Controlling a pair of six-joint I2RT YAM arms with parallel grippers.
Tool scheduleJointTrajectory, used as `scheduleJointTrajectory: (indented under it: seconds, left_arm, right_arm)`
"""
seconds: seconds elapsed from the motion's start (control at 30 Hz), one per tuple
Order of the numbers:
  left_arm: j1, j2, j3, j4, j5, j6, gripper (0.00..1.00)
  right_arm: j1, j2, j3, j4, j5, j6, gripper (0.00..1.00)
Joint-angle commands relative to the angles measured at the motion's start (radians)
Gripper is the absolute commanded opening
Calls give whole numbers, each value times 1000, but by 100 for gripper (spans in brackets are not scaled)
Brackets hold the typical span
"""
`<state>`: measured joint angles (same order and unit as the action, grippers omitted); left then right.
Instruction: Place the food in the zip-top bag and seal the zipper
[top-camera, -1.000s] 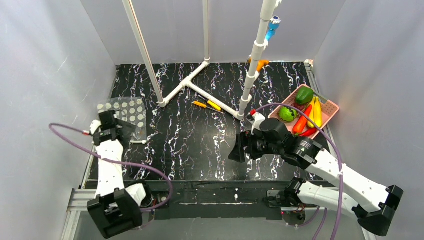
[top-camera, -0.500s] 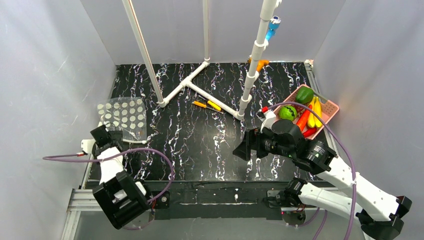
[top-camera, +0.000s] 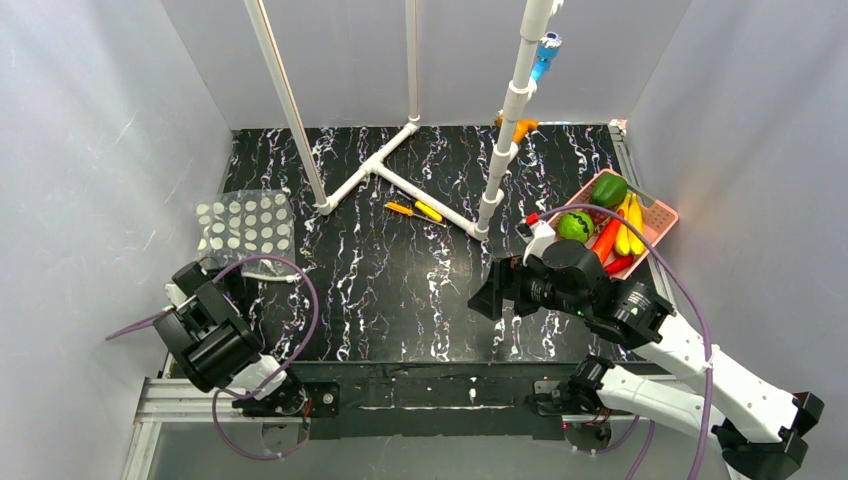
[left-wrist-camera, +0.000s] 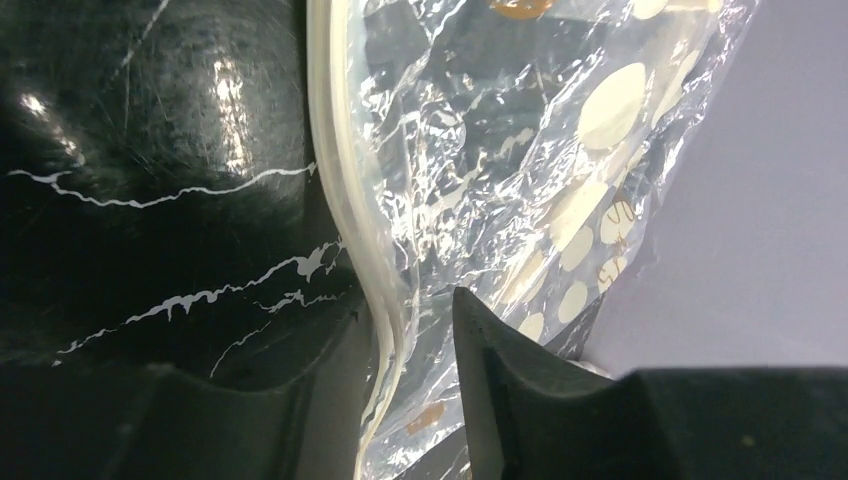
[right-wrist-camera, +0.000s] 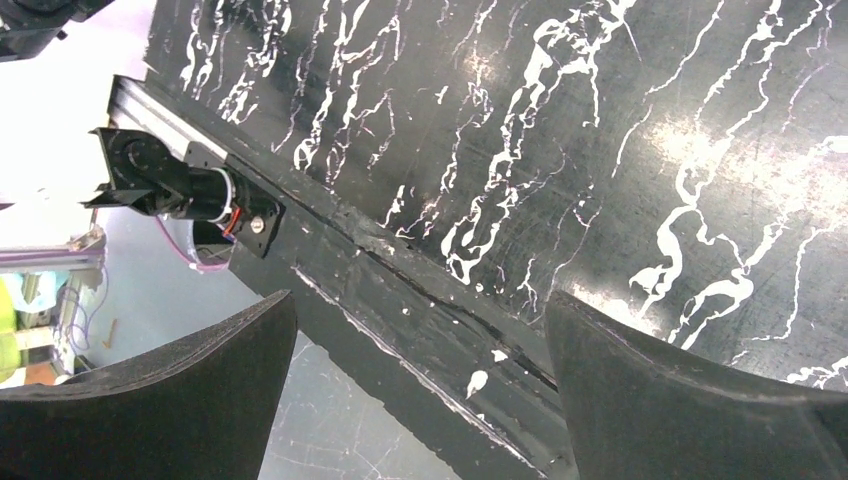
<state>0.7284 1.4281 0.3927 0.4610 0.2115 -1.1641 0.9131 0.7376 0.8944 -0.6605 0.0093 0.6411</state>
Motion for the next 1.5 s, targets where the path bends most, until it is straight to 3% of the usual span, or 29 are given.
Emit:
scheduleJointTrajectory:
  seconds: [0.0,0.1,0.2,0.4,0.5,0.7,0.8,0.87,0.9,1.0,1.1,1.23,1.47]
  left_arm:
    - [0,17,-53,23,66,5,31]
    - [0,-13,-44,-15,58,35,19]
    - [0,-56,-30,-78,53,52,0]
    - [-53,-257,121,-536,-44,160,0]
    - [-154,-404,206,-758,-180,240,0]
    - [-288,-710,341,-1148,-292,333,0]
    - [-289,-835,598,-1303,-148,455,0]
    - [-300,-794,728,-1379,-86,504,0]
    - [-357,-751,785,-1402,-6,494,0]
    - [-473,-675,824,-1417,16,460,0]
    - [-690,-582,852,-1423,-92,413,0]
    - [-1122,-448,900,-1452,-399,319,0]
    - [-1437,-310,819,-1295,-426,265,0]
  right_arm:
    - [6,33,30,-34,52,25,100]
    - [6,83,55,-89,104,34,100]
    - [6,154,108,-204,208,61,100]
    - [6,238,152,-315,318,44,100]
    - [6,211,117,-259,286,10,100]
    - [6,175,70,-104,155,-61,100]
    - [7,227,98,-60,44,-129,100]
    - [27,255,140,-62,22,-142,100]
    - [67,262,152,14,26,-167,100]
    - [88,301,221,25,3,-168,100]
    - [133,328,259,84,3,-182,100]
    - [136,346,279,162,-76,-113,100]
    - [136,196,129,315,-62,21,100]
